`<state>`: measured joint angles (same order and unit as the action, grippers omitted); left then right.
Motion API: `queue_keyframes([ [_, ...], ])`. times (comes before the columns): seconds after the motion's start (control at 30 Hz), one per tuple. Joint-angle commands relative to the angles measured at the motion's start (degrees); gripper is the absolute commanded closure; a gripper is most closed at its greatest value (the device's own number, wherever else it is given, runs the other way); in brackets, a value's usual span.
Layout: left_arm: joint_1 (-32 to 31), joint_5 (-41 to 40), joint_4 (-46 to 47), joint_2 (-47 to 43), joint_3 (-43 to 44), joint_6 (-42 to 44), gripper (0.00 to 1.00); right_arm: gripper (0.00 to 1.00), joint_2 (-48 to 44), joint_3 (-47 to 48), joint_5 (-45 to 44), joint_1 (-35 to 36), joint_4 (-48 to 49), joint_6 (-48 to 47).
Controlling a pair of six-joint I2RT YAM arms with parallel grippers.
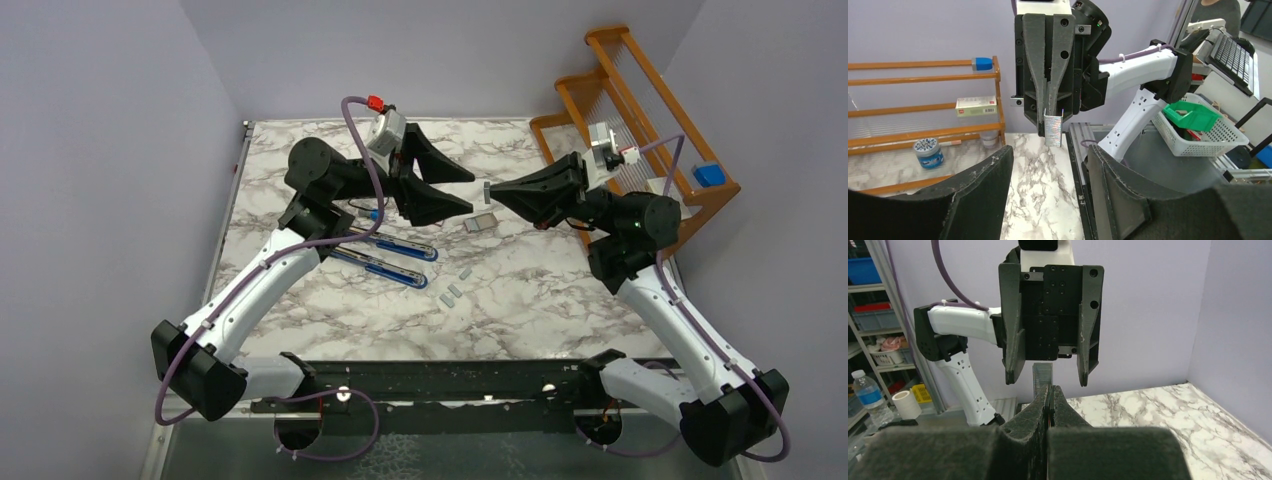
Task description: Load the staples into the stapler
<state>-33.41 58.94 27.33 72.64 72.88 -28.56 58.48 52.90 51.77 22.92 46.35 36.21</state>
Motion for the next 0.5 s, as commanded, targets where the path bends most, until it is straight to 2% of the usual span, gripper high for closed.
queue_keyframes([
  [0.0,-1.32,-3.11,1.4,-1.87,-0.65,3.7,0.41,0.99,0.02,0.56,3.86,0.22,3.48,1.56],
  [0.47,-4.54,-6.14,2.79,-1.36,-0.49,5.09,0.45,0.99,1.64,-0.58,2.51,0.21,7.13,5.41],
])
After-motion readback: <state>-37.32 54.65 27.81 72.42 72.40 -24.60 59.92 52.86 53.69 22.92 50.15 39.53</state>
